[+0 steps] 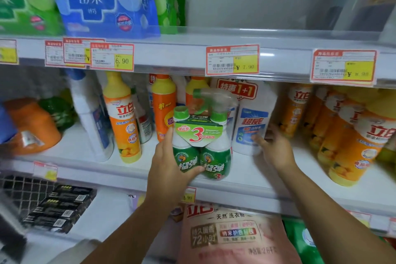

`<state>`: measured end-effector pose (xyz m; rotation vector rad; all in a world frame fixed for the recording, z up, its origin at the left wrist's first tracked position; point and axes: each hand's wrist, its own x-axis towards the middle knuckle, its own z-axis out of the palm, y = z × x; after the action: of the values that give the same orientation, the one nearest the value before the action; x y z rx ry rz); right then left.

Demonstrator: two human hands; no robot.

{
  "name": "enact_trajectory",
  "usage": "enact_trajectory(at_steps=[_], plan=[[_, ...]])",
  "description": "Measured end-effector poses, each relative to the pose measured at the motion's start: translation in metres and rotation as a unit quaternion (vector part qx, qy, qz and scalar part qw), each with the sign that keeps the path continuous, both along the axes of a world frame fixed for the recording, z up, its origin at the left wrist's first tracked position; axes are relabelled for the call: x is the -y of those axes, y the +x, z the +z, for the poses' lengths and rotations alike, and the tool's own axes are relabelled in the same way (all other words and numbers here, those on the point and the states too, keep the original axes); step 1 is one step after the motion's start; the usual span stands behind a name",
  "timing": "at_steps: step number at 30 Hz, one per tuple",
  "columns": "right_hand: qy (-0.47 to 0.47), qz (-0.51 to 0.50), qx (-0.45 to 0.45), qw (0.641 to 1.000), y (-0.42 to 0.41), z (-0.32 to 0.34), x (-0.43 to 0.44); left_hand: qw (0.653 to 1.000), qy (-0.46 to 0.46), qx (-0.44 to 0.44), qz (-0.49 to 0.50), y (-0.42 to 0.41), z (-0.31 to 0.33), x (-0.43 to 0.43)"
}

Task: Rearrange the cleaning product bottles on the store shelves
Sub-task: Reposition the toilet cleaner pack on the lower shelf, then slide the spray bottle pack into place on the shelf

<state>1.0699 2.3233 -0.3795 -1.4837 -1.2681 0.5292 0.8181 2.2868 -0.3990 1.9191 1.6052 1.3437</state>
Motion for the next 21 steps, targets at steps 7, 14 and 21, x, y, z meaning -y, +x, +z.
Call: enact_trajectory(at_steps=[7,14,21], plan=[[0.018,0.000,-0.047,0.999,-0.011,0.007,0.028,0.999,0.024,-0.037,-0.013,0.039,-0.004,0.000],[-0.030,0.081,0.032,0.996,-0.004,0.004,0.061,0.995,0.009,-0.025,-0.101,0.065,-0.006,-0.008],[-0.010,0.042,0.049,0.998,0.007,0.002,0.055,0.984,-0.021,-0.105,-0.141,0.043,-0.013,-0.008]])
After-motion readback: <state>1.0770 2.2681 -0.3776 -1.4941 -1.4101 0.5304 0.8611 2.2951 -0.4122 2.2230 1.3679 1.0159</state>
